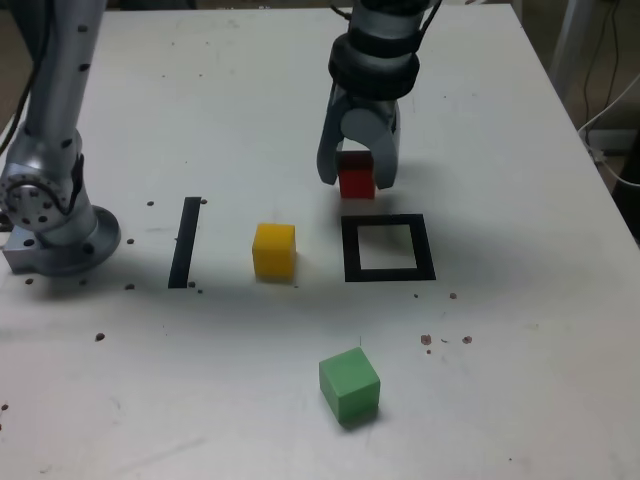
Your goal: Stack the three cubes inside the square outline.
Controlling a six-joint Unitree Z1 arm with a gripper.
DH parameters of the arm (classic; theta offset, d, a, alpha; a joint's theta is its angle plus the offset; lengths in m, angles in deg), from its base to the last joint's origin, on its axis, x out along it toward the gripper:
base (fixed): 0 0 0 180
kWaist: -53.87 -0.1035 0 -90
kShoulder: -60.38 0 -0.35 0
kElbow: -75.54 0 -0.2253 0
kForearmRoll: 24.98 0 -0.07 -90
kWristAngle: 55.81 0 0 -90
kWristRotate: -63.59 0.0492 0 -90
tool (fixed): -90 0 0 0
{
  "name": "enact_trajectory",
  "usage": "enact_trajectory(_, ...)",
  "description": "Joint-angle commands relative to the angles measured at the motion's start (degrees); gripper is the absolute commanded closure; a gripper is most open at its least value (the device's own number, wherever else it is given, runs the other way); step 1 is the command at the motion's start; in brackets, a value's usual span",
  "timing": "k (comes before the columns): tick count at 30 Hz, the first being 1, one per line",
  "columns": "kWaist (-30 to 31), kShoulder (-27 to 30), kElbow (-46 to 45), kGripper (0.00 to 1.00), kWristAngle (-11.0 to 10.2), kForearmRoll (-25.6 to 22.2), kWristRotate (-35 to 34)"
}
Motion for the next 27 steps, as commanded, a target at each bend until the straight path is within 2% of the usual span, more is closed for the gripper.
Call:
enact_trajectory(1,1.71,0.36,0.02,0.71,1.82,-0.41,-2.87)
enact_trajectory(5,4.32,0.04,0.61,0.71,3.64,-0.68,-6.81)
enact_trajectory(9,6.51,-0.56,1.17,0.71,4.38,-0.83,-9.71)
enact_trajectory(15,8.39,-2.0,2.17,0.71,4.87,-0.83,-12.18)
enact_trajectory(25,8.94,-4.02,3.26,0.71,5.17,-0.35,-12.43)
enact_trajectory(27,8.93,-4.37,3.28,0.66,5.01,-0.11,-12.41)
